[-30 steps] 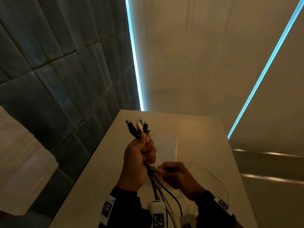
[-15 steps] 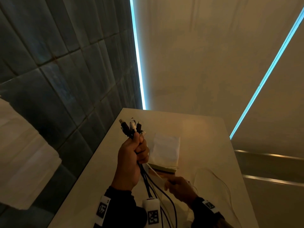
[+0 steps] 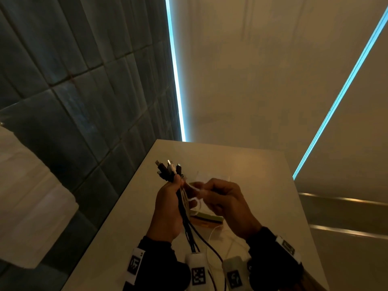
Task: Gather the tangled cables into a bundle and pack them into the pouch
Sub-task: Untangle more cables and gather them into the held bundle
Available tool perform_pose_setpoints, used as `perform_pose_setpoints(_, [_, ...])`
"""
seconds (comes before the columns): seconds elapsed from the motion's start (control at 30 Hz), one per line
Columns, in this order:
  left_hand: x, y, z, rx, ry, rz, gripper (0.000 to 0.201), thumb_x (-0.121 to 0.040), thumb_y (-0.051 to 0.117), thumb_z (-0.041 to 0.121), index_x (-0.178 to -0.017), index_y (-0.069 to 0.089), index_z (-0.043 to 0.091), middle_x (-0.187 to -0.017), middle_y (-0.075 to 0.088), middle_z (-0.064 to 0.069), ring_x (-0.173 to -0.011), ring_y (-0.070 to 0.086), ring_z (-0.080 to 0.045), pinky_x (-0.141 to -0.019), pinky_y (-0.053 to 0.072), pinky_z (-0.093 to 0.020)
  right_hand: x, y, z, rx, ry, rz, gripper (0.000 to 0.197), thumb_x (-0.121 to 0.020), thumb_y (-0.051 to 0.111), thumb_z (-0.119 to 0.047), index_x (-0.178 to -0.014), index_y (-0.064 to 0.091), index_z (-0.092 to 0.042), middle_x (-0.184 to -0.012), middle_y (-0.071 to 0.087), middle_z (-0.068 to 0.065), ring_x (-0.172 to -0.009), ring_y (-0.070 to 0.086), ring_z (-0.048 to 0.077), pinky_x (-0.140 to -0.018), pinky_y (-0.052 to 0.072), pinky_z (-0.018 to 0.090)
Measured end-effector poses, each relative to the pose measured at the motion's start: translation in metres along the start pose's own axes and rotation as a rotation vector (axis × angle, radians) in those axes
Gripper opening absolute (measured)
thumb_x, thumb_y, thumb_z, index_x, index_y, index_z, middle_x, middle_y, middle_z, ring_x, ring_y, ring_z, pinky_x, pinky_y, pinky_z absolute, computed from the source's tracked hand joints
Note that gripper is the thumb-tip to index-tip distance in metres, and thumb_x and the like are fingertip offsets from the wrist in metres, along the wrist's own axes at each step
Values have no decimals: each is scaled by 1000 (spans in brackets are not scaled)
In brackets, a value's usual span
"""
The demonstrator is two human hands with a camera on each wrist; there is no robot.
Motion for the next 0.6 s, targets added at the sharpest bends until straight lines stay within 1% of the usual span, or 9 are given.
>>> perform_pose_setpoints(0.03, [1,5,1,55,-7,-37,36,-102,37,31,-102,60,4,-80,72,-15,-67,66,-24,-58,52,-33,3,6,2,-5,25,-30,21,-88,55,8,-71,63,-1,-48,48,-7,-41,38,6,-44,29,19])
perform_pose_setpoints(0.07, [3,10,3,119,-11,-71,36,-101,37,32,-100,60,3,-81,71,-15,-68,67,-24,-61,54,-33,4,9,9,-6,52,-50,23,-86,56,8,-69,65,-3,-48,46,-3,-41,36,8,-44,27,20])
perform_pose_setpoints(0.1, [5,13,7,185,-7,-99,35,-100,38,32,-97,59,4,-78,69,-14,-66,65,-23,-61,54,-33,6,9,15,1,78,-64,22,-85,58,7,-68,67,-5,-49,43,1,-42,33,10,-45,25,21])
perform_pose_setpoints(0.17, [7,18,16,293,19,-159,30,-100,38,31,-88,56,9,-73,63,-10,-54,54,-17,-56,47,-29,10,4,32,40,126,-67,20,-86,60,2,-70,68,-6,-53,46,3,-43,35,10,-46,26,20])
perform_pose_setpoints(0.27, [8,22,23,312,66,-221,33,-100,37,31,-74,50,15,-66,51,-2,-46,32,-10,-48,32,-23,16,-1,53,103,164,-72,21,-91,59,-6,-73,69,-10,-55,53,-7,-45,40,3,-46,30,15])
perform_pose_setpoints(0.33, [9,22,21,288,77,-230,33,-100,36,31,-72,47,16,-61,40,3,-45,26,-8,-46,28,-22,18,-1,63,99,181,-76,23,-93,57,-7,-73,67,-9,-54,50,-10,-45,39,1,-45,30,12])
perform_pose_setpoints(0.4, [7,20,19,274,79,-214,33,-101,35,30,-72,45,16,-59,32,6,-44,24,-6,-44,25,-22,19,-4,75,91,200,-68,24,-95,55,-7,-73,66,-7,-53,47,-10,-44,37,2,-44,30,12])
perform_pose_setpoints(0.5, [4,11,14,243,75,-160,33,-102,34,28,-74,44,15,-57,30,7,-41,23,-5,-42,25,-21,20,-7,98,115,232,-80,24,-96,54,-10,-74,64,-6,-53,42,-5,-45,34,4,-43,28,14])
perform_pose_setpoints(0.6, [3,4,9,215,68,-111,32,-102,35,28,-74,43,14,-56,31,7,-40,23,-5,-40,24,-20,21,-15,122,174,272,-78,26,-97,53,-10,-74,62,-3,-53,40,-1,-41,33,2,-41,27,13])
Point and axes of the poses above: each hand's wrist, its own x-axis away from the middle knuckle, its own y-axis out of the palm, z = x × y, the point moved 10 cm from there along -x, towards the middle knuckle
